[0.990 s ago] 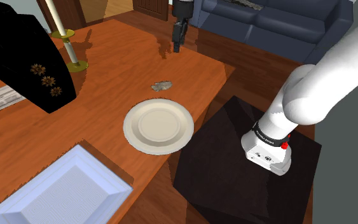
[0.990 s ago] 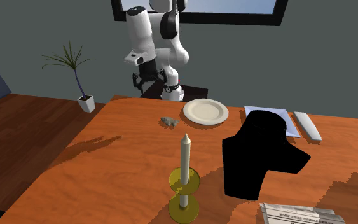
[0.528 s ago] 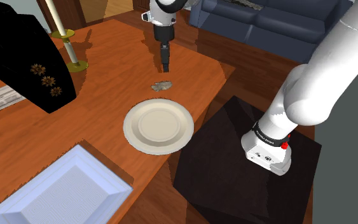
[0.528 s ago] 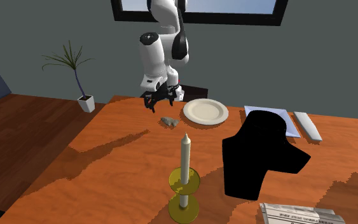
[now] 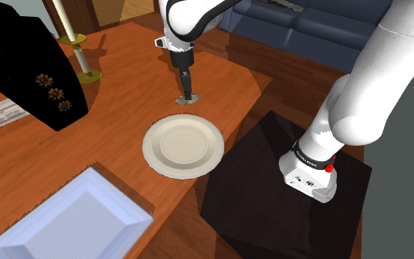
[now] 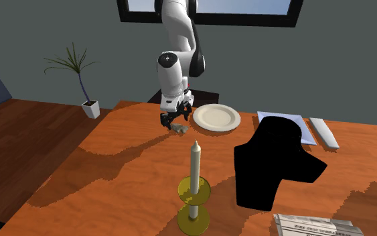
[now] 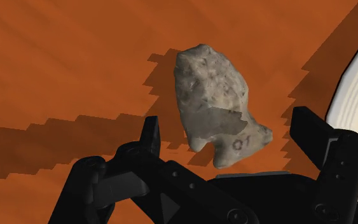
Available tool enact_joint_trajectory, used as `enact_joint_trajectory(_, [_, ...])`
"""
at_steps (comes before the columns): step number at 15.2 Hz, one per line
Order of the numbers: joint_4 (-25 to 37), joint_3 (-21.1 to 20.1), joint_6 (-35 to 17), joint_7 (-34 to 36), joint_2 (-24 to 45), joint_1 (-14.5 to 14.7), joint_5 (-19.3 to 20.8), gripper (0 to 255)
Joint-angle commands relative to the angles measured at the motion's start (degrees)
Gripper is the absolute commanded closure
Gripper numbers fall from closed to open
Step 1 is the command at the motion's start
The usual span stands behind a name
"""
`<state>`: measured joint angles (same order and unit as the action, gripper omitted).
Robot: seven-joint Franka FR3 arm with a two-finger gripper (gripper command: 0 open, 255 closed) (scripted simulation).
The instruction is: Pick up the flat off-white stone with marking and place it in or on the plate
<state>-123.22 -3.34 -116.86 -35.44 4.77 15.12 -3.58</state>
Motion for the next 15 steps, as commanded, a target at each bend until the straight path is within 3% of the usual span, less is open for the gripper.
enact_joint_trajectory(1, [-1.0, 0.0, -1.6, -0.2, 0.6, 0.0, 0.0, 0])
enact_joint_trajectory(10, [-1.8, 0.0, -2.8, -0.2, 1.0, 0.0, 0.0, 0])
enact_joint_trajectory(11, [-1.8, 0.0, -2.8, -0.2, 1.0, 0.0, 0.0, 255])
enact_joint_trajectory(15, [-1.8, 0.0, -2.9, -0.2, 1.0, 0.0, 0.0, 255])
